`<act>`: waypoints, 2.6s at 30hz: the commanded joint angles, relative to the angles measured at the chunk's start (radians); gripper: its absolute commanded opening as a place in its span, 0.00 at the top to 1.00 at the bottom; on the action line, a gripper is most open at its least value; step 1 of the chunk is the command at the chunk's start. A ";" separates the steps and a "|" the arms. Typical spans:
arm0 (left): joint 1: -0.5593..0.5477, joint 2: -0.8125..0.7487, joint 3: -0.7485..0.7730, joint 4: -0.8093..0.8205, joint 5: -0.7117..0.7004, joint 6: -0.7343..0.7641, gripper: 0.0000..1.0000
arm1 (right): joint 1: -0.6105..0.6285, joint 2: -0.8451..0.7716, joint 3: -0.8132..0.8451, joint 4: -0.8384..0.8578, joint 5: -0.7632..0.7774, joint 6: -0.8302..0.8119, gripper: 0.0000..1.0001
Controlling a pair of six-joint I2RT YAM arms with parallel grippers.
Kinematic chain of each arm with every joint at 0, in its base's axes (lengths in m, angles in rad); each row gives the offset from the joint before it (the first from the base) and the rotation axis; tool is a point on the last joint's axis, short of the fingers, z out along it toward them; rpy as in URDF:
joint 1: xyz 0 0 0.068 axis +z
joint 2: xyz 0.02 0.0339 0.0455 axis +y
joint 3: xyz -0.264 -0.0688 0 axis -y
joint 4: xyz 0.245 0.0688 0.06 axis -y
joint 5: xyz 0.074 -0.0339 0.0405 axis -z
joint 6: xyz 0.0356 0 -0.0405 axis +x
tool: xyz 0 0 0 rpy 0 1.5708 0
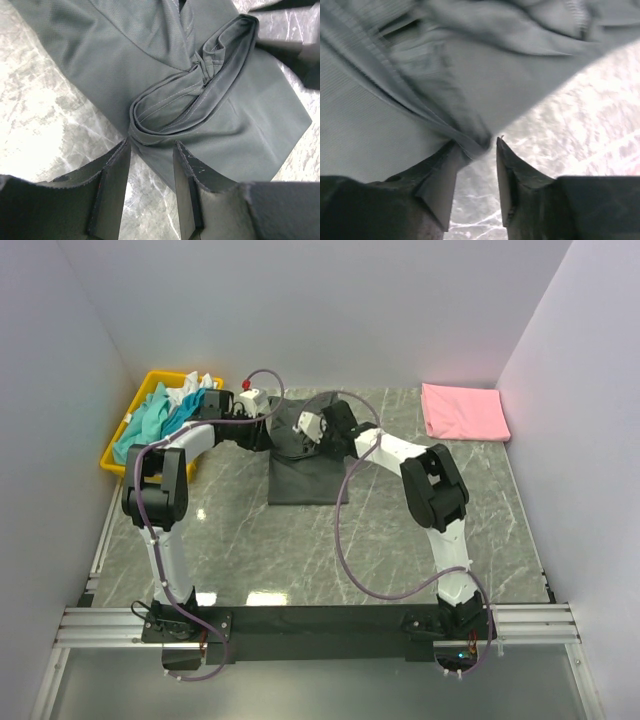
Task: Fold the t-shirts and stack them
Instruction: Fold the tshirt
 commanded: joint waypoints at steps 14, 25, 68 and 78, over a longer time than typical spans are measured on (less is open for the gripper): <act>-0.014 -0.062 -0.045 0.096 0.102 -0.099 0.70 | -0.085 0.058 0.286 -0.197 -0.029 0.245 0.62; -0.026 0.150 0.148 0.049 0.028 -0.216 0.70 | -0.095 -0.055 0.249 -0.322 -0.253 0.327 0.65; -0.184 -0.514 -0.809 0.369 -0.049 1.062 0.52 | 0.147 -0.471 -0.661 0.192 -0.052 -0.078 0.43; -0.221 -0.465 -0.795 0.276 -0.052 1.137 0.53 | 0.148 -0.440 -0.663 0.176 -0.075 -0.083 0.56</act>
